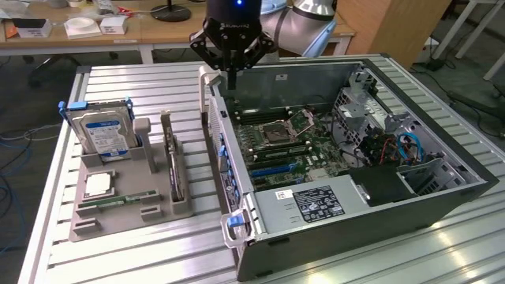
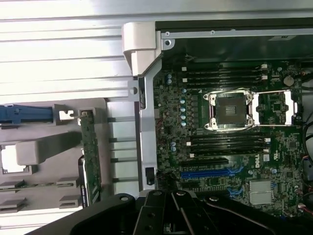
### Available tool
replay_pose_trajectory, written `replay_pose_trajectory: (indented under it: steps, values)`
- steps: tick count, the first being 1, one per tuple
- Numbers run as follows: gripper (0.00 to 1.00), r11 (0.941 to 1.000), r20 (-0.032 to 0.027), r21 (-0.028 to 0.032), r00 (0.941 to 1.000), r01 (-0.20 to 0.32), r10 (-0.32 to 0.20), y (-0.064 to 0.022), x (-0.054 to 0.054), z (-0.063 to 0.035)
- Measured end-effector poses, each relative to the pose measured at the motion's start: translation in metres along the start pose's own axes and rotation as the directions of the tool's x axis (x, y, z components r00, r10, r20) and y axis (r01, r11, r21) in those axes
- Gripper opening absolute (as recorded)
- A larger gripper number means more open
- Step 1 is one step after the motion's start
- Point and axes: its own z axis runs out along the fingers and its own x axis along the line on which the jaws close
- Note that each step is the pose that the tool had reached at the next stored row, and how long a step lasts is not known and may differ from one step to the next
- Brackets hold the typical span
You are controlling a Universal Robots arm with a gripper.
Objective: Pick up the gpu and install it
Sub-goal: 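Reach for the gpu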
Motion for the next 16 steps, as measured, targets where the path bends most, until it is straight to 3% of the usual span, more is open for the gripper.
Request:
replay_pose_trajectory:
  steps: [16]
  values:
    - [0.10,1.0000,0.0000,0.0000,1.0000,0.000,0.000,-0.0020,0.027,-0.0007]
